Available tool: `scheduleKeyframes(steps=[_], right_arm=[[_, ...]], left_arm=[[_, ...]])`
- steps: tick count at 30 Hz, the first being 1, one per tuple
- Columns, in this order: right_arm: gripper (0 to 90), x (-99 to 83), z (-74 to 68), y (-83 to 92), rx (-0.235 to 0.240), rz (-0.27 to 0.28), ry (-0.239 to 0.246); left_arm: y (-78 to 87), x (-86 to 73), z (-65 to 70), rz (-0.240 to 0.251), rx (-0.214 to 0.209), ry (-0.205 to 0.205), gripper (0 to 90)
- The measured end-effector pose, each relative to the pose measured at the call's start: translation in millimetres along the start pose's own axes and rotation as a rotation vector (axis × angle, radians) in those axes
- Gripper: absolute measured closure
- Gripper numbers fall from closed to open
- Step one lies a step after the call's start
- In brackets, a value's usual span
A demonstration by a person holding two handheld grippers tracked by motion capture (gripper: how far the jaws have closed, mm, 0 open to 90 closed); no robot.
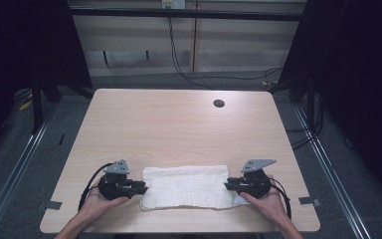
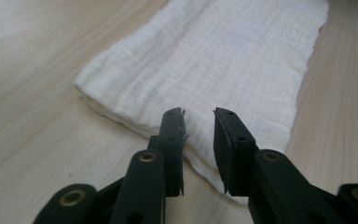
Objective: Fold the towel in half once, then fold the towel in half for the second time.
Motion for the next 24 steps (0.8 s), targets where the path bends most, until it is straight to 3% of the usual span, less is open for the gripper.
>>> scheduleKeyframes(steps=[2, 4, 9, 15, 18, 24], right_arm=[[65.7, 3.3, -4.0, 3.6, 0.003, 0.027, 0.002], [64.0, 5.7, -9.2, 5.2, 0.017, 0.041, 0.005], [61.7, 11.4, -24.5, 0.8, 0.065, 0.043, 0.025], [57.5, 25.3, -38.7, -12.0, 0.114, 0.029, 0.055], [56.6, 31.8, -44.9, -21.1, 0.136, 0.014, 0.069], [56.0, 45.1, -62.8, -32.2, 0.177, 0.011, 0.111]], left_arm=[[6.2, 4.3, -4.3, 0.026, 0.010, 0.015, 63.5], [8.4, 8.3, -9.2, 0.043, 0.015, 0.031, 61.8], [0.9, 15.3, -17.7, 0.012, 0.033, 0.027, 55.8], [-5.1, 23.6, -23.7, 0.018, 0.034, 0.033, 48.7], [-6.9, 28.9, -29.2, 0.020, 0.050, 0.028, 47.9], [-1.4, 42.8, -33.3, 0.048, 0.064, 0.063, 50.5]])
Point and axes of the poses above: each handheld gripper's, and its own axes: y roughly backward along the jaws, x roughly out of its top, z roughly to its right, the point moved 6 cm from there along -y, roughly forward along the jaws
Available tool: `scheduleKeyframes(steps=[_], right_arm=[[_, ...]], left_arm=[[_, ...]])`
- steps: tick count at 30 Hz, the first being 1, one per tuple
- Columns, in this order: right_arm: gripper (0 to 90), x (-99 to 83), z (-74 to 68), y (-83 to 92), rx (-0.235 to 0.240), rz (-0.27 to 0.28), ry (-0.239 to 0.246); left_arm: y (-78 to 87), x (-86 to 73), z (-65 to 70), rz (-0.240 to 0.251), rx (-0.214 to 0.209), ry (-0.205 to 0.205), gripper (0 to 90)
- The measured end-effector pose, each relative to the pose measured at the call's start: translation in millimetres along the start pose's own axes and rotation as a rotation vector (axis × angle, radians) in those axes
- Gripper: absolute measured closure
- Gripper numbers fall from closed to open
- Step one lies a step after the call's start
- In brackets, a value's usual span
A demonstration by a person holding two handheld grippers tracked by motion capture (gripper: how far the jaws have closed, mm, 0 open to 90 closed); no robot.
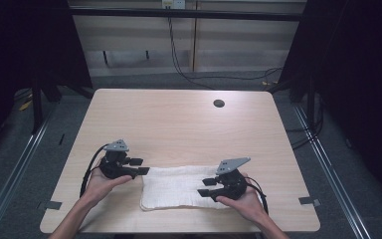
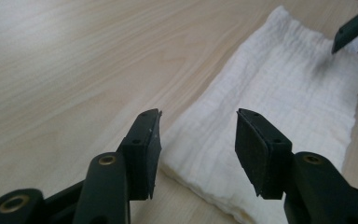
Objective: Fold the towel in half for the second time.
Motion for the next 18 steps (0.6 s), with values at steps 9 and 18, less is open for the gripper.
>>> scheduleKeyframes(steps=[9, 18], right_arm=[[56.5, 22.3, -19.6, -17.2, 0.061, 0.001, 0.041], [56.0, 35.3, -44.7, -51.3, 0.136, -0.021, 0.084]], left_arm=[[-14.5, 21.3, -5.0, 0.001, 0.029, -0.029, 49.9], [-15.4, 5.9, -10.7, -0.023, 0.025, -0.046, 51.1]])
Point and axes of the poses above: each handheld gripper's, and its own axes: y roughly backward along the jaws, x roughly out of its top, z roughly to its right, the point moved 6 cm from there along -y, roughly forward along the jaws
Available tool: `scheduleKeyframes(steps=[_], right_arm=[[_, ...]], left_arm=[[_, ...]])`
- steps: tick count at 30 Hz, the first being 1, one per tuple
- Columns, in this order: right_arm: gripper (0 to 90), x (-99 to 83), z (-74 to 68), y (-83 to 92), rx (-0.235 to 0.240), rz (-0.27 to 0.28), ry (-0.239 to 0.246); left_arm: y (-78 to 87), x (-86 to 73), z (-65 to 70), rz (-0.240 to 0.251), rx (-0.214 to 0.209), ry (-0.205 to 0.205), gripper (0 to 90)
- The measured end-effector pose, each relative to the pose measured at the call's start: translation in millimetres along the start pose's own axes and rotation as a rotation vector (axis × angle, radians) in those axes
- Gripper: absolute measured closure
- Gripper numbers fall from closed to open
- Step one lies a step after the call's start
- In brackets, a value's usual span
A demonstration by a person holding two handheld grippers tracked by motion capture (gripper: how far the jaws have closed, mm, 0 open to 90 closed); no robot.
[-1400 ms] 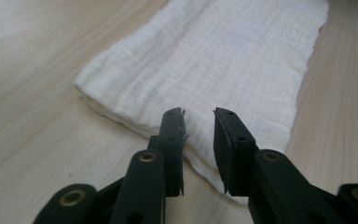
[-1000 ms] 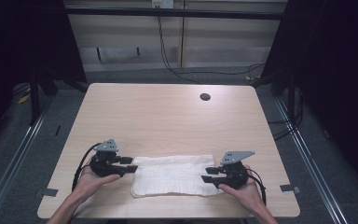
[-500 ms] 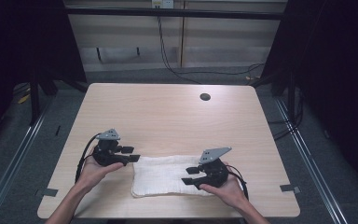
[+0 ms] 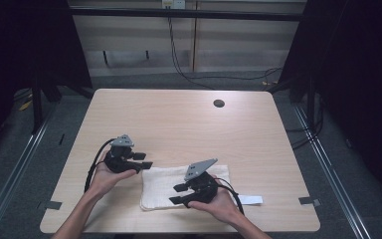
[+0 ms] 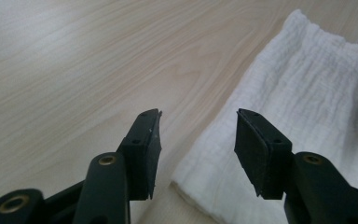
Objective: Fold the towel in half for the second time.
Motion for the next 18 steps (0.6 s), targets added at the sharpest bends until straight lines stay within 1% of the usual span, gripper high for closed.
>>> scheduleKeyframes(steps=[1, 3, 4, 7, 9, 13, 17, 18], right_arm=[[55.9, 1.7, -3.5, -4.6, 0.015, -0.003, 0.001], [55.8, 5.3, -9.0, -14.6, 0.040, -0.016, 0.017], [55.8, 7.7, -11.0, -19.9, 0.047, -0.018, 0.028], [56.7, 15.4, -16.2, -35.0, 0.076, -0.029, 0.040], [58.0, 20.1, -18.4, -45.1, 0.084, -0.039, 0.052], [63.3, 25.5, -25.2, -63.2, 0.122, -0.046, 0.067], [63.5, 24.0, -24.0, -78.0, 0.109, -0.066, 0.079], [62.8, 24.1, -22.5, -80.4, 0.109, -0.059, 0.067]], left_arm=[[0.8, -1.0, -0.6, -0.002, -0.001, -0.001, 51.8], [2.7, -1.8, -2.6, 0.009, -0.009, 0.012, 51.9], [3.2, -1.8, -3.7, 0.012, -0.005, 0.011, 51.7], [1.4, -3.2, -5.3, 0.005, -0.010, 0.017, 51.5], [-1.0, -4.8, -5.4, -0.007, -0.011, 0.018, 50.8], [-2.7, -5.7, -5.3, -0.013, -0.002, 0.010, 48.2], [-0.8, -7.7, -8.2, -0.011, 0.003, 0.020, 46.9], [-0.6, -8.2, -9.2, -0.013, 0.005, 0.020, 46.7]])
Point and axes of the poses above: each handheld gripper's, and its own axes: y roughly backward along the jaws, x roughly out of its top, z roughly to its right, the point moved 6 cm from there along -y, roughly forward along the jaws
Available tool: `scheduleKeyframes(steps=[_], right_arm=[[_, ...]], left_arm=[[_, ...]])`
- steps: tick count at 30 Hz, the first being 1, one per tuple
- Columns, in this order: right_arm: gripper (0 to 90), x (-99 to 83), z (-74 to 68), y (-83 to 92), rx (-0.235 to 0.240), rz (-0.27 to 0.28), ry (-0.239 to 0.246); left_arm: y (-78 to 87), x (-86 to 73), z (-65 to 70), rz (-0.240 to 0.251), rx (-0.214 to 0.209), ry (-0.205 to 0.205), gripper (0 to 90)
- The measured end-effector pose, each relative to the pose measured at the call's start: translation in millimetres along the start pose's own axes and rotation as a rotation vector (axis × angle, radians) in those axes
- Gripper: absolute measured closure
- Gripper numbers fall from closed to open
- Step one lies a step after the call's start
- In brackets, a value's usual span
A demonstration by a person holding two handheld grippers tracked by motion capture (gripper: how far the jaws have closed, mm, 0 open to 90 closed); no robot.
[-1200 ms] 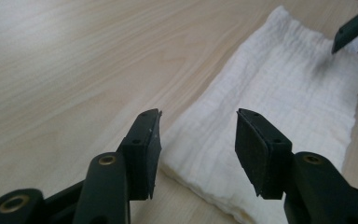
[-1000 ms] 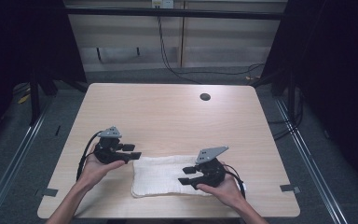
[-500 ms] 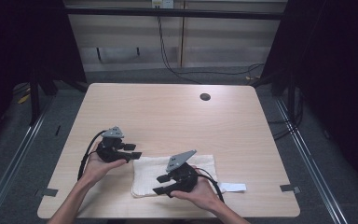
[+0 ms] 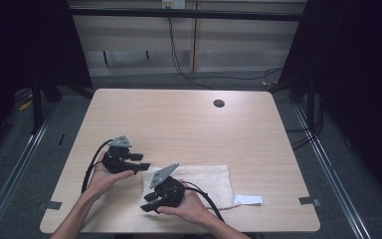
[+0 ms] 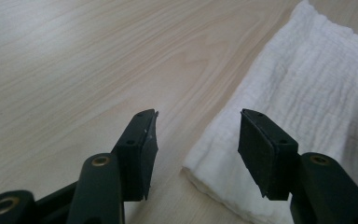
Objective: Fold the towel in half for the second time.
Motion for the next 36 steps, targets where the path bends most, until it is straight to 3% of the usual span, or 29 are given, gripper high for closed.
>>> scheduleKeyframes(steps=[7, 11, 12, 15, 18, 21, 27, 34, 36], right_arm=[[60.9, -3.1, 3.5, -7.2, -0.007, 0.002, -0.006], [57.7, -2.4, 0.0, -8.2, -0.034, 0.013, 0.032], [57.7, -0.7, -1.2, -7.6, -0.016, 0.029, 0.025], [57.6, -4.7, -2.2, -12.5, -0.028, -0.020, 0.057], [57.7, -5.5, -4.6, -13.7, -0.041, -0.010, 0.068], [61.0, -7.2, -6.9, -14.3, -0.054, -0.006, 0.099], [74.0, -7.7, -9.5, -14.0, -0.138, -0.026, 0.155], [81.8, -8.6, -4.5, -12.2, -0.097, -0.007, 0.073], [82.1, -9.5, -3.6, -11.8, -0.096, 0.000, 0.071]], left_arm=[[-1.0, -3.6, -5.4, -0.004, 0.003, 0.020, 44.9], [-2.4, -6.0, -5.7, -0.022, 0.009, 0.014, 44.8], [-2.5, -5.8, -5.4, -0.017, 0.000, 0.019, 44.8], [-3.2, -5.8, -5.8, -0.020, 0.006, 0.017, 44.6], [-4.2, -6.4, -5.3, -0.023, 0.001, 0.019, 44.3], [-5.6, -7.6, -6.9, -0.026, 0.008, 0.029, 43.5], [-11.6, -9.7, -6.2, -0.055, 0.010, 0.021, 43.2], [-16.2, -15.0, -2.1, -0.087, 0.018, -0.007, 46.2], [-16.3, -16.8, -0.9, -0.089, 0.017, -0.004, 46.2]])
Point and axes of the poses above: each handheld gripper's, and its own axes: y roughly backward along the jaws, x roughly out of its top, z roughly to its right, the point moved 6 cm from there along -y, roughly forward along the jaws
